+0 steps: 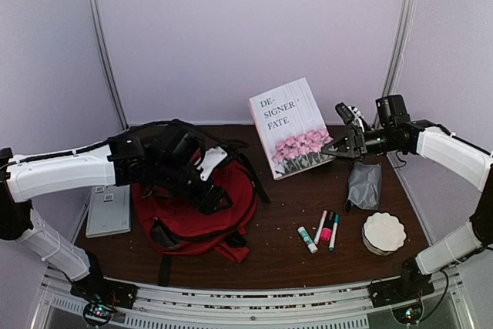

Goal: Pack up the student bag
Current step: Pick up the largest pocket of the bag from the student bag.

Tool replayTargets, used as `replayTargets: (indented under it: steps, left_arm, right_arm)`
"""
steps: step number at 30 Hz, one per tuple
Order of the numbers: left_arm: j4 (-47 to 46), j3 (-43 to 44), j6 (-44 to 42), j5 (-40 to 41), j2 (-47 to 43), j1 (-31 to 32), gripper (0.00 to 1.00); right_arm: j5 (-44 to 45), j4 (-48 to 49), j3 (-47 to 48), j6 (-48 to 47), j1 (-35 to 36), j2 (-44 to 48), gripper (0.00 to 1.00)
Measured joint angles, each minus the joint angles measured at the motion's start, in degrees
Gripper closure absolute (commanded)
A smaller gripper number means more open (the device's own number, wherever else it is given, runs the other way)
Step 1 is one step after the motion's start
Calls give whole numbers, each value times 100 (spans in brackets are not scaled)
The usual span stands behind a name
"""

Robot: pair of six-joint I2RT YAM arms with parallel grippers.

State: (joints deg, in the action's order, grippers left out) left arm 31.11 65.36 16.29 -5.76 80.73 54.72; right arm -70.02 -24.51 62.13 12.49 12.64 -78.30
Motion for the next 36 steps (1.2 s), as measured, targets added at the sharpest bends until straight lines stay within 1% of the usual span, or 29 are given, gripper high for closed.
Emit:
replayTargets:
  steps: [2,5,9,12,16,23,26,28,33,35,36]
  left_arm:
    - [564,295,-249,365,162,413,34]
    - [1191,693,-533,942,483,973,33]
    - [1880,1325,-863,1790,1139,1631,33]
    - [2271,1690,-1080,2306,1635,1989,32]
    - [2616,1858,-1351,2914,2153,2280,33]
    - [2903,2065,-1670,3897,2922,2291,37]
    - [2876,2201,-1764,4330,3220,2288,44]
    - [2861,2267,-1834,4577,3379,2284,51]
    - [2684,2444,-1987,5003,3543,2234,87]
    - [2618,2564,-1985,5187,3543,2170,99]
    - [2592,2629,-1974,5276,3543,2116,100]
  right_arm:
    - [55,-487,2,-350,-48,15,79]
    - [122,-909,2,-638,-166,31,79]
    - [173,-1104,-22,-789,-363,118,80]
    - [186,-1060,-109,-756,-507,251,80]
    - [186,-881,-310,-597,-643,404,81]
    - [173,-658,-518,-385,-857,503,82]
    - [160,-579,-570,-293,-914,560,82]
    - [140,-503,-608,-227,-933,601,82]
    - [127,-376,-686,-151,-966,645,84]
    - [129,-367,-713,-136,-979,675,84]
    - [131,-369,-715,-133,-990,695,84]
